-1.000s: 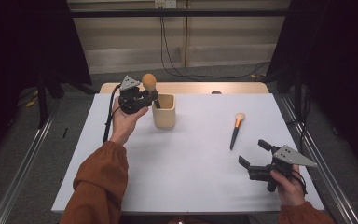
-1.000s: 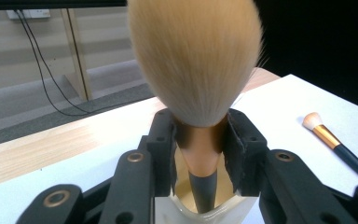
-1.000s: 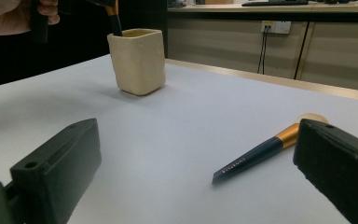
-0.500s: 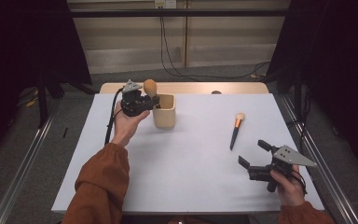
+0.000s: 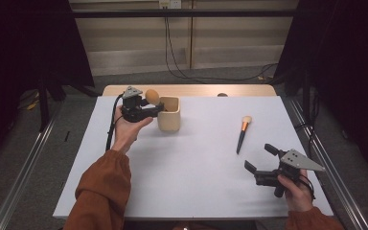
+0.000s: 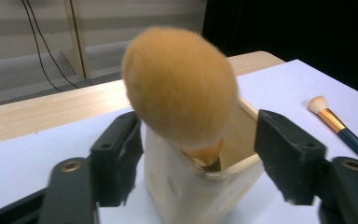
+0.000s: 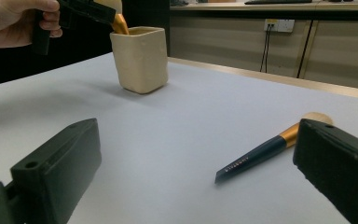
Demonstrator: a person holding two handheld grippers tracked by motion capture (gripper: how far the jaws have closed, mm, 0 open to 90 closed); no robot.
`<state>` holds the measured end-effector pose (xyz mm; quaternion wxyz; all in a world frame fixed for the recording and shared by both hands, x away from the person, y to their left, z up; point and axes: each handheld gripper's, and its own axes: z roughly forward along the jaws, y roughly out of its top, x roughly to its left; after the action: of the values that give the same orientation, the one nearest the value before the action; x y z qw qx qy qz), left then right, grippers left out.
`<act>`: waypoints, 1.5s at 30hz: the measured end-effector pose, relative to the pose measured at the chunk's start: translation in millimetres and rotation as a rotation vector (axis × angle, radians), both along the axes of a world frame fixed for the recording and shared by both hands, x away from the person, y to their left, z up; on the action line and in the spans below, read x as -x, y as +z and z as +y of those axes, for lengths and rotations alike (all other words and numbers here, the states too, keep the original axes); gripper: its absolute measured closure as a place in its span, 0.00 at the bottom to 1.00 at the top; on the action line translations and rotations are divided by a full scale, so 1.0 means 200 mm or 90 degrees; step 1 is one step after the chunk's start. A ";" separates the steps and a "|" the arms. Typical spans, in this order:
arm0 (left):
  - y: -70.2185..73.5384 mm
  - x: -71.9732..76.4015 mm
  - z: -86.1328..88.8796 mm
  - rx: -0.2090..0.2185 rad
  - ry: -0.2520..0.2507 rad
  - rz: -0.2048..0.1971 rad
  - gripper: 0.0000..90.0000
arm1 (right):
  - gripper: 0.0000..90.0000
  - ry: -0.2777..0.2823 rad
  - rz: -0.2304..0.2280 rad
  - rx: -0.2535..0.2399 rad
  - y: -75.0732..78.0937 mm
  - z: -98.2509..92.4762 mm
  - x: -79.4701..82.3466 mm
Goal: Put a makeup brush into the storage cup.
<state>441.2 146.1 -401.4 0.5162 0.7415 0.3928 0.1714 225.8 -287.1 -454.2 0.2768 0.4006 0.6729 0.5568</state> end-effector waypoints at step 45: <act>-0.02 0.32 0.22 0.026 -0.002 -0.090 0.06 | 0.01 -0.012 0.005 0.004 0.00 -0.01 -0.01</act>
<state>378.0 190.9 -404.7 0.5581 0.7176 0.3572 0.2146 228.3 -288.2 -455.0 0.2807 0.4084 0.6717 0.5507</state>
